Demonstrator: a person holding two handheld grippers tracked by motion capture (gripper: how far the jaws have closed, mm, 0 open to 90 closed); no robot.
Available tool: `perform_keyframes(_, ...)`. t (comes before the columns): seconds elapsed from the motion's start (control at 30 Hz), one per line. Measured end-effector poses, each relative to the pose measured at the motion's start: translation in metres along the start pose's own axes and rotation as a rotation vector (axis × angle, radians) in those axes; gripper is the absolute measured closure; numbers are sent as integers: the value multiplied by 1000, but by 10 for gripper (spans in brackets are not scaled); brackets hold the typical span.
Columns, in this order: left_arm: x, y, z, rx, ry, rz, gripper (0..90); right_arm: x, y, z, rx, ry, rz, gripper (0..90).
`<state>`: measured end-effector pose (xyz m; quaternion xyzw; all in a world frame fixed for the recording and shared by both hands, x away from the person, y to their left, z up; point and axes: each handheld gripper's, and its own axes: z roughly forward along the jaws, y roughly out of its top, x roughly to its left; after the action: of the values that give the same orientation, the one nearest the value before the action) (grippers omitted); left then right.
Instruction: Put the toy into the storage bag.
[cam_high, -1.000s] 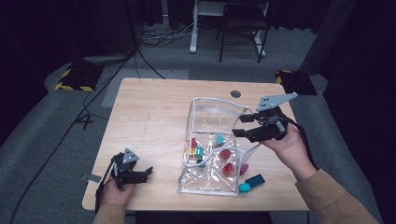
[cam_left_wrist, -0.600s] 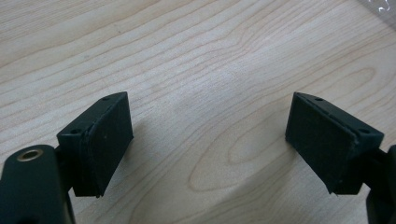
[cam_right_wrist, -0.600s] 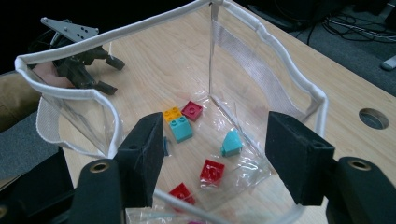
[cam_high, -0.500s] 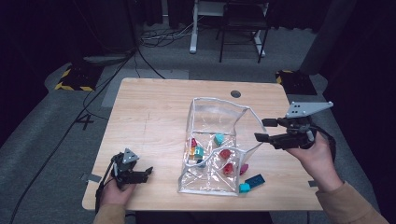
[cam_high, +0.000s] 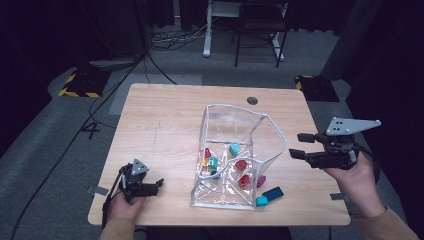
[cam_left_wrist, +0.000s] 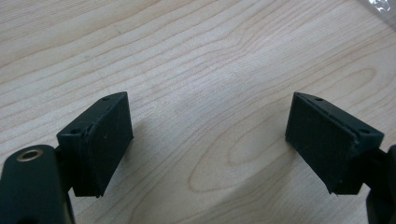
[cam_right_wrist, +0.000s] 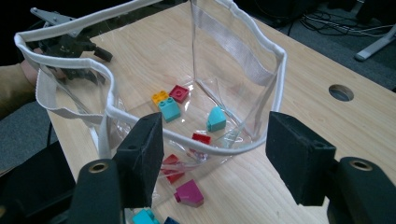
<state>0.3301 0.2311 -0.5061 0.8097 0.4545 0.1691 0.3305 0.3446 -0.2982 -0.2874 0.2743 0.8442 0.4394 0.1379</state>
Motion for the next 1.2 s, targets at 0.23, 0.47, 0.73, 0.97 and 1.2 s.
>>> perform_keyframes(0.23, 0, 0, 0, 1, -1, -1, 151, 5, -15, 2, 6, -34, 11, 367)
perform_keyframes(0.47, 0, 0, 0, 0, 0, -1, 152, 4, -36, 5, 3, -43, 44, 350)
perform_keyframes(0.73, 0, 0, 0, 0, 0, -1, 152, 1, -64, 21, 39, -47, 68, 330)
perform_keyframes(0.97, 0, 0, 0, 0, 0, -1, 152, 0, -86, 39, 64, -41, 84, 324)
perform_keyframes(1.2, 0, 0, 0, 0, 0, -1, 152, 4, -110, 57, 87, -36, 91, 316)
